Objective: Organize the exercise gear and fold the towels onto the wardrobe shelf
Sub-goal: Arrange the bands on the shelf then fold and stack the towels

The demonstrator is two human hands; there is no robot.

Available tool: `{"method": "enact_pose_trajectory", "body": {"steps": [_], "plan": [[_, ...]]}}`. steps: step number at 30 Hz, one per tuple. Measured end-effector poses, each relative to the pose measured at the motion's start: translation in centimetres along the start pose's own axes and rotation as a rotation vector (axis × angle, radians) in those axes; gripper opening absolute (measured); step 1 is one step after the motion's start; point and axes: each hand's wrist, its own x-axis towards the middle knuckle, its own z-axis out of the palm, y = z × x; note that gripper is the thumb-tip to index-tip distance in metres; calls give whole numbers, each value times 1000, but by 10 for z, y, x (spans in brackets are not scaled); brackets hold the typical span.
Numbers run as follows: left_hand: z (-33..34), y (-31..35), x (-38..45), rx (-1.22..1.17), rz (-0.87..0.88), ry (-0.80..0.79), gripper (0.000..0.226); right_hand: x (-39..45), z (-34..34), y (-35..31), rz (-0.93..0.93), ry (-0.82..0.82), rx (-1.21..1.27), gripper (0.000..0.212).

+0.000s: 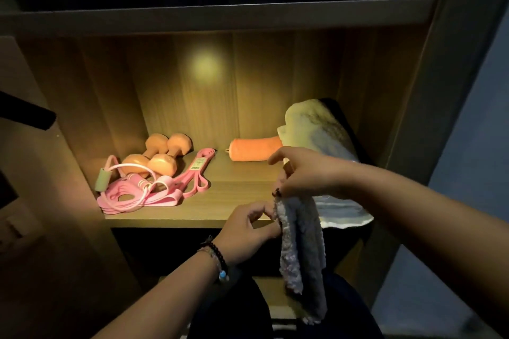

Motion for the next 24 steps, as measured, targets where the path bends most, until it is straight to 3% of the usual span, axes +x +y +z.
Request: {"method": "enact_pose_trajectory", "body": {"steps": [3,6,9,11,15,20,22,24], "plan": [[-1,9,4,-108,-17,35,15,-16,-24,-2,-85,11,-122,52],[-1,19,9,-145,0,165,25,-24,-35,7,-109,-1,-362,48],[-1,28,16,-107,55,345,27,-25,-27,28,-176,-30,-578,19],[-1,33,15,-81,77,416,26,-20,-20,49,-228,-15,-651,27],[-14,32,12,19,54,479,16,-16,-16,86,-261,-11,-493,30],[-23,2,-9,76,-174,589,30,-20,-15,114,-236,164,-86,27],[-17,-11,-16,-61,-326,652,24,-20,-8,124,-260,261,-72,25],[-12,-15,-16,-354,-495,712,19,-19,-2,132,-266,342,-46,22]]}}
